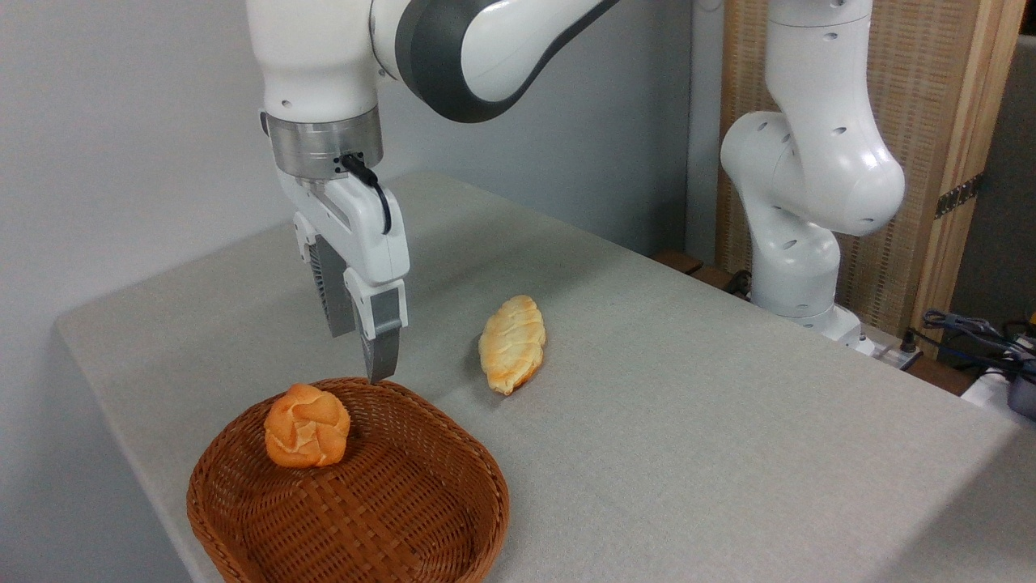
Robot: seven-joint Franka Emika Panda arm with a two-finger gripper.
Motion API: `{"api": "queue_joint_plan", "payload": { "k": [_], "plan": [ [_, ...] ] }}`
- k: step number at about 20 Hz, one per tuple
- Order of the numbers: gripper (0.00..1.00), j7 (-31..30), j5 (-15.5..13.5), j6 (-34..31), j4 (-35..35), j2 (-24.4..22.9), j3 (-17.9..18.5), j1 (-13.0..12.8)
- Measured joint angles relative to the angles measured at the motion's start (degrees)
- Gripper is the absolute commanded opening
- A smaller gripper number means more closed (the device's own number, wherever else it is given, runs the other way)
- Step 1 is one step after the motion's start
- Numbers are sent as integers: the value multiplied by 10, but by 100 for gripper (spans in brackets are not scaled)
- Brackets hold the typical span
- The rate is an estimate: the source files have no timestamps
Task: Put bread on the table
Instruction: 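Lower the open gripper down onto the orange roll in the basket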
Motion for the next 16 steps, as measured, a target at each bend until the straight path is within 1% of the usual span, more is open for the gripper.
{"api": "queue_joint_plan", "payload": {
  "k": [5,9,12,16],
  "plan": [
    [100,0,0,5,0,1,0,0],
    [100,0,0,55,-1,18,0,-1],
    [100,0,0,85,-2,43,-2,-2],
    [100,0,0,117,-2,70,-14,-5]
  ]
}}
